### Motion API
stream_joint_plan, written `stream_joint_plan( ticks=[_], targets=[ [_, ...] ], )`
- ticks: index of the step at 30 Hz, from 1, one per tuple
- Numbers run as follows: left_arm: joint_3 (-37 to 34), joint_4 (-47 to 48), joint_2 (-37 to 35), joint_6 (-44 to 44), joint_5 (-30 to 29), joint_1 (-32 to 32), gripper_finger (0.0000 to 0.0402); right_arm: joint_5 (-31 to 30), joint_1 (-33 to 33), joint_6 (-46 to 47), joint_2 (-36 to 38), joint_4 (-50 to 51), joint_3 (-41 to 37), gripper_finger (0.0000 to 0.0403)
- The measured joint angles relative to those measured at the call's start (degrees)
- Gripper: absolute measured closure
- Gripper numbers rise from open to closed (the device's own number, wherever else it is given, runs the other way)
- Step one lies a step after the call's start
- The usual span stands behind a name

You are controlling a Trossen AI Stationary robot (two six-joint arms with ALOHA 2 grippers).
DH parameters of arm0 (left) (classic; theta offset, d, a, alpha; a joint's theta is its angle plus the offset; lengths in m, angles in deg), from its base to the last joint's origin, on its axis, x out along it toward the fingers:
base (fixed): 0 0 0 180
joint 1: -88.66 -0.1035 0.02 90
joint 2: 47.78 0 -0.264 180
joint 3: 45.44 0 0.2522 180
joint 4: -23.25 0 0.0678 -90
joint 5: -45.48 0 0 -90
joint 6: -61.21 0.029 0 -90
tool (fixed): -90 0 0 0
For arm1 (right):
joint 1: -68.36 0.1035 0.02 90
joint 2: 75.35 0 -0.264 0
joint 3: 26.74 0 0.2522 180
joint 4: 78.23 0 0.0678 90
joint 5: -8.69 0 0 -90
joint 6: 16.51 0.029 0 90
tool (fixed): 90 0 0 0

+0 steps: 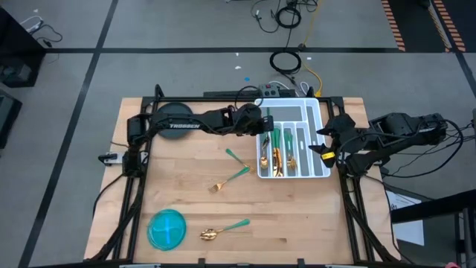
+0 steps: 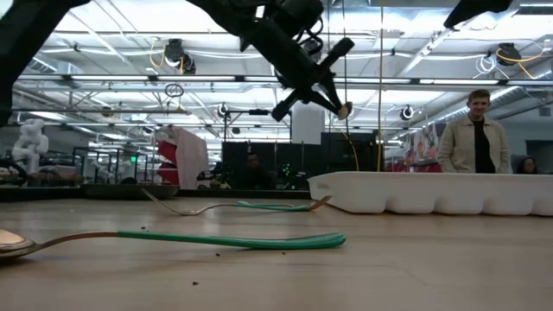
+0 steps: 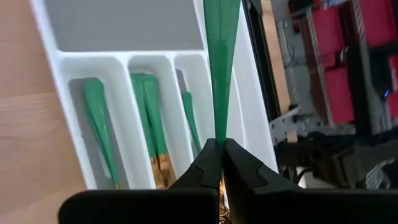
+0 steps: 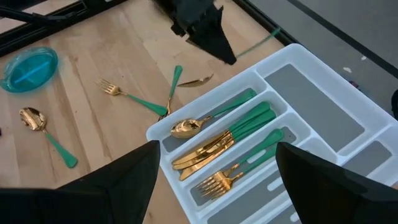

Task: Sort silverware
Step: Put the top green spoon into the left slot of the white silverware tray

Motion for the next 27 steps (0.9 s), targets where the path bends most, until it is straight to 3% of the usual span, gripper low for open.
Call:
stream_joint_plan(
  ticks=[6, 14, 27],
  targets=[
    [5.2, 3.2, 3.2, 1.0, 1.7, 0.0, 0.0396, 0.2, 0.0, 0.3, 0.0, 0.1, 0.0, 0.0090],
    [5.4, 11.7, 3.4, 0.0, 0.7, 0.5, 0.0396, 0.1, 0.0, 0.3, 0.0, 0.1, 0.0, 0.0090],
    [5.3, 10.9, 5.7, -3.6, -0.7, 0.9, 0.0396, 0.0, 0.0, 0.2, 0.0, 0.0, 0.0, 0.0090]
  ],
)
